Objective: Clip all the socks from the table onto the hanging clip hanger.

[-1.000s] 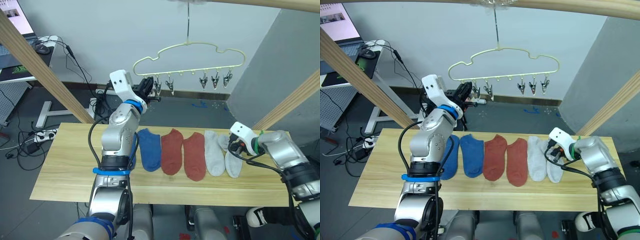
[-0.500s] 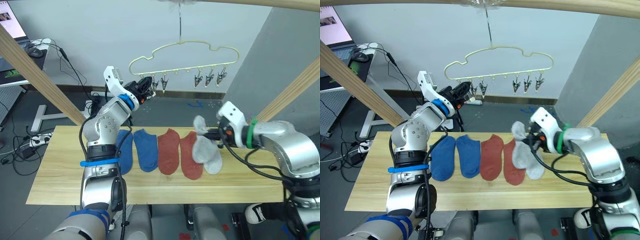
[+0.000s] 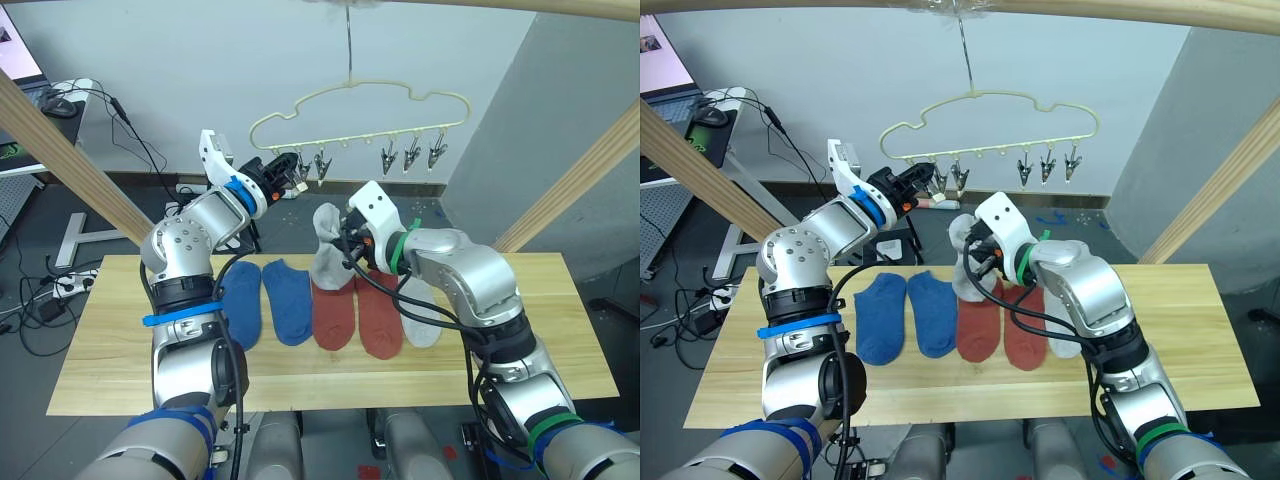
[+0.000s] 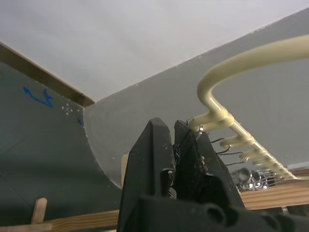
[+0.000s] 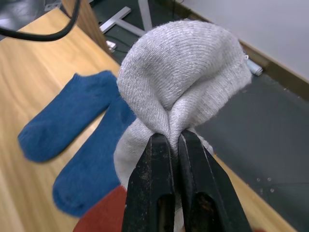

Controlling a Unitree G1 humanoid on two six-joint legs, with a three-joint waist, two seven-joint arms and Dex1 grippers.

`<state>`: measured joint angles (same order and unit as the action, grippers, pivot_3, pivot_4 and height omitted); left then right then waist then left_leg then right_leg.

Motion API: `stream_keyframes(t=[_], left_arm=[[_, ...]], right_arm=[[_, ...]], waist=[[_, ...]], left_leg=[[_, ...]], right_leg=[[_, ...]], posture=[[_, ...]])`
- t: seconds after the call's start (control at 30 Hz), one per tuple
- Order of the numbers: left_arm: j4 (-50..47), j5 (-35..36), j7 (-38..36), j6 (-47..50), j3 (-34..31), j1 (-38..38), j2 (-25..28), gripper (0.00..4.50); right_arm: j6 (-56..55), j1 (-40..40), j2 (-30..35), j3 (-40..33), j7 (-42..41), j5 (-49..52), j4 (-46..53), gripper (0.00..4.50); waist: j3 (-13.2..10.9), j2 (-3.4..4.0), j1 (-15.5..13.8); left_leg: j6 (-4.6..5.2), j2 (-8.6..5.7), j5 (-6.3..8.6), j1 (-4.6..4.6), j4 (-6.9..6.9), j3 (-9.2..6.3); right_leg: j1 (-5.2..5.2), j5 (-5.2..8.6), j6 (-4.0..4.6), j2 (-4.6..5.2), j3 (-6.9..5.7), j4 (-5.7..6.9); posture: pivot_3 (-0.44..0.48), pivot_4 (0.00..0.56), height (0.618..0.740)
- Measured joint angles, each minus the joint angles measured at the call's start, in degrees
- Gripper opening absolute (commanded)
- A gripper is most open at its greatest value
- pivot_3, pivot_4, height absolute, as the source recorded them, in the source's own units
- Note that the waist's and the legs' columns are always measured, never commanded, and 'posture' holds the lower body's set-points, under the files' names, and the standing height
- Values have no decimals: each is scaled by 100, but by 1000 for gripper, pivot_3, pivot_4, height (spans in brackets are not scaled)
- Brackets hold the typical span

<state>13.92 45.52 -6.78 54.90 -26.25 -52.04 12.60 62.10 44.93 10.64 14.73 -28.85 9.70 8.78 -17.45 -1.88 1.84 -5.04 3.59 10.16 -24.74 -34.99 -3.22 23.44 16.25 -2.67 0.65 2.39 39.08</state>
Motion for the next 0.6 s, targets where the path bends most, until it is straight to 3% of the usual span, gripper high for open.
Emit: stream_keyframes(t=[0.6], left_arm=[[-79, 186, 247, 130, -48, -18, 20, 76]], right_arm=[[-871, 580, -358, 137, 24, -20, -1154, 70]], waist=[[2, -1, -5]], left_leg=[[-1, 1, 0, -1, 3, 1]], right_leg=[[5, -3, 5, 0, -1, 2]], posture=[[55, 242, 740]])
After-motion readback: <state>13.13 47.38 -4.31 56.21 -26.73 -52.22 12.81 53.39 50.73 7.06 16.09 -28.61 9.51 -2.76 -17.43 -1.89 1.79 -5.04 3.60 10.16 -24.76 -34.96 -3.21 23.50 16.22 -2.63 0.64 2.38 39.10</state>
